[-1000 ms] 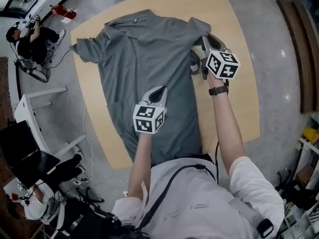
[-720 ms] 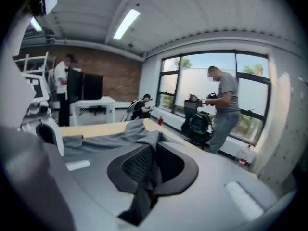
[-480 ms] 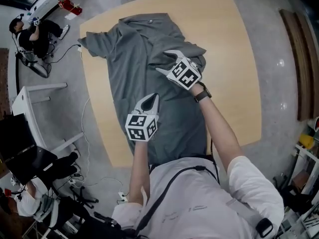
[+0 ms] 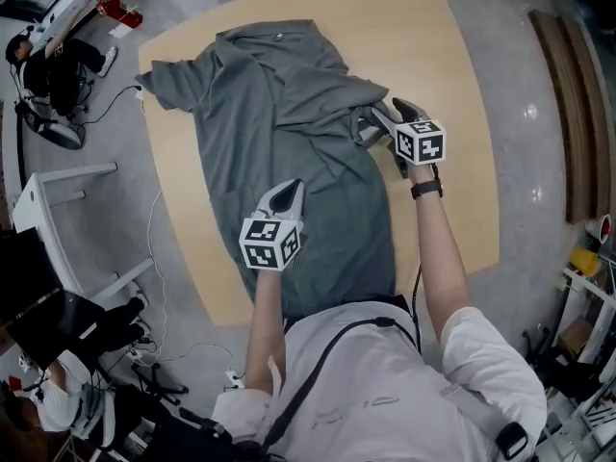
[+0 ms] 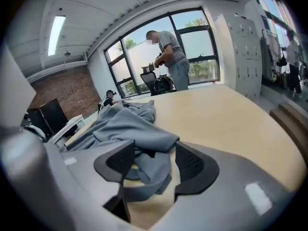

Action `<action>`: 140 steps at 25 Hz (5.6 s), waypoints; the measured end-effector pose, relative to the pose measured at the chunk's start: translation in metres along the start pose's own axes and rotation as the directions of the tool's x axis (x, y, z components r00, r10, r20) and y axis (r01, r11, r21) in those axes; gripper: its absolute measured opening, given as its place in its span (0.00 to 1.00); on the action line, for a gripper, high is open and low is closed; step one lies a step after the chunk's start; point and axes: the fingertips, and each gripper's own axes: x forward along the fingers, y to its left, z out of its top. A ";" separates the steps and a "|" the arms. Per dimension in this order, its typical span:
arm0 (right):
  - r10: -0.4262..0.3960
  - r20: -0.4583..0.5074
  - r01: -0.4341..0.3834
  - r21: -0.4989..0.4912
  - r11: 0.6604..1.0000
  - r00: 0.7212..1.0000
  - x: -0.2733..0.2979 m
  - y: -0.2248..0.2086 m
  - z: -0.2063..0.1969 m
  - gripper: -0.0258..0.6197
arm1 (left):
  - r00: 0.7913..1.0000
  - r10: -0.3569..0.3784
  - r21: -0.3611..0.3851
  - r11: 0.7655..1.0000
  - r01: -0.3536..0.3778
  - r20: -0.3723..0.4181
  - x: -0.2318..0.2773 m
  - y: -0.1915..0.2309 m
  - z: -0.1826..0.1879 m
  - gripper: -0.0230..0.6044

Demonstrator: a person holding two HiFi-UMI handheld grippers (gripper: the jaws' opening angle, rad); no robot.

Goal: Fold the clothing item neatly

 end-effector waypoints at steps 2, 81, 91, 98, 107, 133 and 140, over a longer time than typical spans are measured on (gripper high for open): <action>0.021 -0.008 -0.021 0.025 0.999 1.000 0.022 -0.009 0.000 0.41 | 1.000 -0.001 0.011 1.000 0.001 -0.010 0.001 -0.004 0.000 0.04; 0.308 0.031 -0.309 0.114 0.944 0.951 -0.064 0.272 -0.063 0.22 | 0.959 0.270 0.415 0.885 -0.214 -0.083 -0.038 0.142 -0.025 0.05; 0.339 0.014 -0.339 0.101 0.935 0.941 -0.066 0.287 -0.065 0.22 | 0.948 0.218 0.429 0.898 -0.101 -0.232 -0.061 0.130 -0.107 0.22; 0.398 0.028 -0.399 0.104 0.911 0.917 -0.034 0.306 -0.041 0.22 | 0.947 0.318 -0.050 0.947 -0.316 0.045 -0.088 0.236 -0.013 0.22; 0.479 0.036 -0.480 0.042 0.876 0.877 0.029 0.321 0.006 0.22 | 0.839 0.520 -0.345 0.826 -0.446 0.160 -0.068 0.430 0.101 0.21; 0.391 0.137 -0.404 0.083 0.911 0.910 -0.023 0.266 -0.001 0.20 | 0.753 0.621 -0.403 0.760 -0.510 0.218 -0.162 0.527 0.166 0.06; 0.395 0.200 -0.416 0.075 0.906 0.897 -0.064 0.267 0.011 0.20 | 0.790 0.510 -0.169 0.860 -0.482 0.341 -0.196 0.401 0.242 0.06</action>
